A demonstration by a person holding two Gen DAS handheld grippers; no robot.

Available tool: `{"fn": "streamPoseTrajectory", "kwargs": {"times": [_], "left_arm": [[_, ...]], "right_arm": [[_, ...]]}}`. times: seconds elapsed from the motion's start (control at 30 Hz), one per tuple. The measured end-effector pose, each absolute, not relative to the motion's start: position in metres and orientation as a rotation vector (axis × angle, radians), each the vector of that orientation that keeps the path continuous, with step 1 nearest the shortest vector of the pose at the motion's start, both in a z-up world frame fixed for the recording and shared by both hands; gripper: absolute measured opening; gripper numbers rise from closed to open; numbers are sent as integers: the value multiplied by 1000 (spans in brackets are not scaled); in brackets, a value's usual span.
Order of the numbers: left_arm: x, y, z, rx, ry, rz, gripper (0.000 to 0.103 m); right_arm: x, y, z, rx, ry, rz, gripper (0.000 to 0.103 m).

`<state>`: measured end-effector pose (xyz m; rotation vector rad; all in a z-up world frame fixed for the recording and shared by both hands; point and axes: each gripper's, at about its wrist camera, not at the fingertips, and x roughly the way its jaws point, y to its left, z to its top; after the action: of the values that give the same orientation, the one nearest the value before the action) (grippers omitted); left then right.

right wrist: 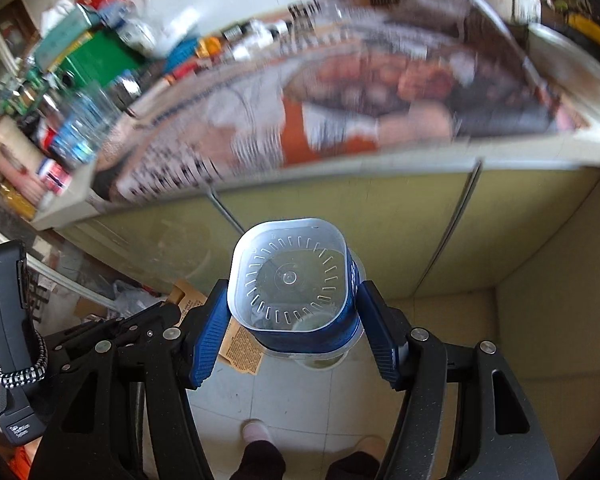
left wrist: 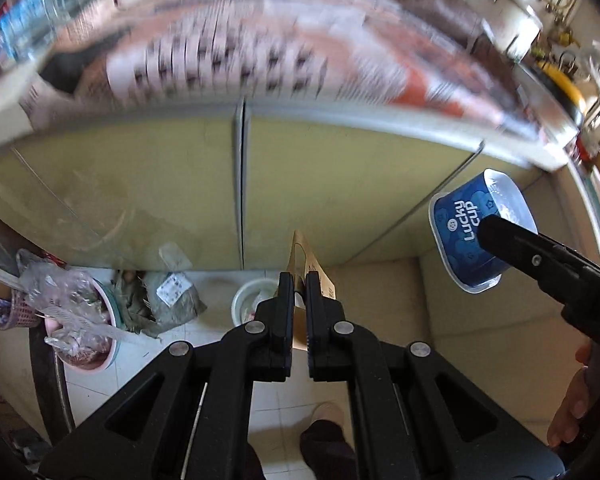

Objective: Collect trash
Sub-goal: 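Carry the cup and cardboard piece down over the floor bin, then open both grippers to drop the cup and cardboard into the bin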

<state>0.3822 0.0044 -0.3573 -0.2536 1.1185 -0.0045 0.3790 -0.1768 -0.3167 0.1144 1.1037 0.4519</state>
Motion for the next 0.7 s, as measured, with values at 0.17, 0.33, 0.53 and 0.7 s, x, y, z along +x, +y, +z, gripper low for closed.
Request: {"fn": "streamPoseTrajectory", "kwargs": {"times": [0.17, 0.33, 0.53, 0.7], "left_arm": [[384, 24, -439, -239, 1171, -25, 4], [387, 38, -527, -279, 1222, -37, 4], [395, 42, -611, -310, 1247, -49, 4], [401, 47, -645, -331, 1248, -53, 4]], "right_arm": [[375, -158, -391, 114, 1160, 415, 60], [374, -150, -467, 93, 1201, 398, 60], [378, -145, -536, 92, 1227, 407, 60], [379, -136, -569, 78, 1224, 446, 60]]}}
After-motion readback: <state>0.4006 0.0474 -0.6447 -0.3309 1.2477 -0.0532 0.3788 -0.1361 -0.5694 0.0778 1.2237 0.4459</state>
